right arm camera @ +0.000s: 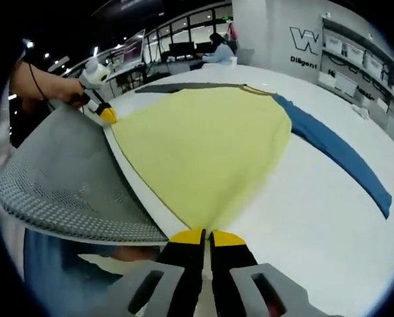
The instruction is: Fold the garment on the visible template until the final outline fits inside the template.
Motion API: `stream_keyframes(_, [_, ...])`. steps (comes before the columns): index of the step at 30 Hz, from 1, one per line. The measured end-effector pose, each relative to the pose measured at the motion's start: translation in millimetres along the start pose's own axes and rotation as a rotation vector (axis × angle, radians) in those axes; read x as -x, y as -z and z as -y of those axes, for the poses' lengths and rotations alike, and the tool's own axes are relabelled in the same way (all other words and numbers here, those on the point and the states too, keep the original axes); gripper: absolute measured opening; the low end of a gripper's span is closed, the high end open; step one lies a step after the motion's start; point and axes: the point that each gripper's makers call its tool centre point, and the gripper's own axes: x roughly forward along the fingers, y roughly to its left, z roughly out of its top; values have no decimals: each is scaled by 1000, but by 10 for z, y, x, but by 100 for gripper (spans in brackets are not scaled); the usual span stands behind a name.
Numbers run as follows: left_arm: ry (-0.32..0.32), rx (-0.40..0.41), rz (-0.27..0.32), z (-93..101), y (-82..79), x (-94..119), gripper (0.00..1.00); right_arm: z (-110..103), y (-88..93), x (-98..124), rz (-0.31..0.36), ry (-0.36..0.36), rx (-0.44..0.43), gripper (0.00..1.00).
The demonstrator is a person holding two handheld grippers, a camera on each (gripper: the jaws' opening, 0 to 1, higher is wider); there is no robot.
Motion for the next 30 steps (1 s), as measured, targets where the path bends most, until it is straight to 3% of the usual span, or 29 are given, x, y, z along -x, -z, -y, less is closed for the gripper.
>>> stream_keyframes(9, [-9, 7, -5, -14, 3, 34, 4, -29, 21, 38, -24, -44, -1, 0])
stream_keyframes(10, [-22, -1, 7, -37, -24, 61, 5, -17, 56, 57, -48, -44, 21, 0])
stream_keyframes(12, [-38, 6, 36, -82, -81, 99, 8, 38, 5, 97, -19, -12, 50, 1])
stream_keyframes(14, [-54, 6, 57, -131, -132, 152, 11, 78, -28, 128, 1, -6, 34, 12])
stream_keyframes(17, [-57, 5, 94, -159, -223, 207, 14, 137, -50, 164, 10, 12, 40, 9])
stream_keyframes(24, [-43, -49, 176, -61, -434, 210, 25, 318, -161, 198, 50, 60, 35, 16])
stream_keyframes(30, [-26, -102, 251, 87, -619, 167, 40, 686, -210, 277, 88, 159, -30, 21])
